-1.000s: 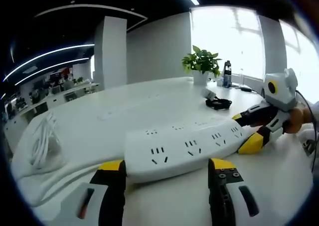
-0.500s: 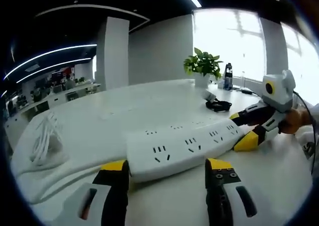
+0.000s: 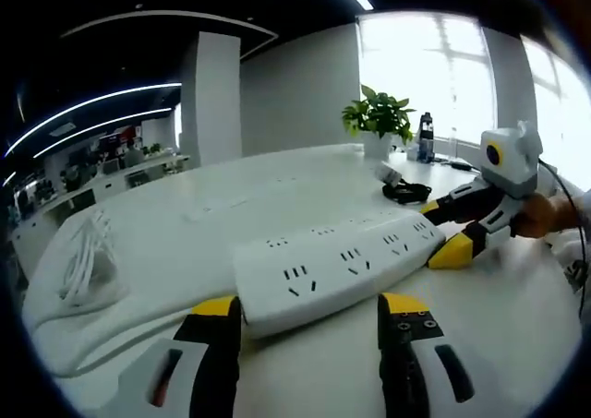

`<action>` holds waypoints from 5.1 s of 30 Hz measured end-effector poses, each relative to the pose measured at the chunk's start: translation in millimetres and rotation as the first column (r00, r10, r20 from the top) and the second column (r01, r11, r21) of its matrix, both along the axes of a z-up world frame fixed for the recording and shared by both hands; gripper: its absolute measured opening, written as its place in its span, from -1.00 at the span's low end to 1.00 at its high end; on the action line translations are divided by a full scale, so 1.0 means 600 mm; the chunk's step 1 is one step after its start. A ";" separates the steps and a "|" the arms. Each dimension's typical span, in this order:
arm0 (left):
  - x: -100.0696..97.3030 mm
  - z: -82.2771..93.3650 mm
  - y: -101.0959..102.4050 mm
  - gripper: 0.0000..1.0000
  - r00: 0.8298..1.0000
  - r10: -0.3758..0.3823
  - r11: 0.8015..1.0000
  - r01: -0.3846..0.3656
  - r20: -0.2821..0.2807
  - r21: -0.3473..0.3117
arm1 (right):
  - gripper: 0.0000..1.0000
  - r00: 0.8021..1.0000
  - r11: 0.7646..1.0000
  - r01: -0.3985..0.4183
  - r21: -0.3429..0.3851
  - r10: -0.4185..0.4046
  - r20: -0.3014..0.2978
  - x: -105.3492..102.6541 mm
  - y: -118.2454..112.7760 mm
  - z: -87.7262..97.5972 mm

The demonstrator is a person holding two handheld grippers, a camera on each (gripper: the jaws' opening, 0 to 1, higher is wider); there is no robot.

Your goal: Straighten the power strip on the desk, plug the charger into it

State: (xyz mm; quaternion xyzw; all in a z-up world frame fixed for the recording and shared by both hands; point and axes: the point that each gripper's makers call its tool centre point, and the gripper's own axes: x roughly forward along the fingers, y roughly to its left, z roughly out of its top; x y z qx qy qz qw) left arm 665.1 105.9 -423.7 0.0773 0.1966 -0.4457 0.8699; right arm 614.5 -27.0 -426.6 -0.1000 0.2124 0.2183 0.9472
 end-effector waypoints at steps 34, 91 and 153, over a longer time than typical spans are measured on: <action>-0.010 0.004 0.007 -0.31 0.991 0.135 0.990 -0.134 0.019 -0.035 | -0.26 0.999 0.998 -0.043 0.038 0.043 0.004 0.025 -0.029 0.008; -0.012 0.000 -0.021 -0.45 0.961 0.274 0.962 -0.274 0.041 0.003 | -0.35 0.997 0.997 -0.072 0.038 0.072 -0.008 0.066 -0.069 0.005; -0.010 0.002 -0.024 -0.47 0.954 0.300 0.953 -0.299 0.015 -0.036 | -0.49 0.999 0.999 -0.036 0.028 0.036 0.003 0.060 -0.080 0.006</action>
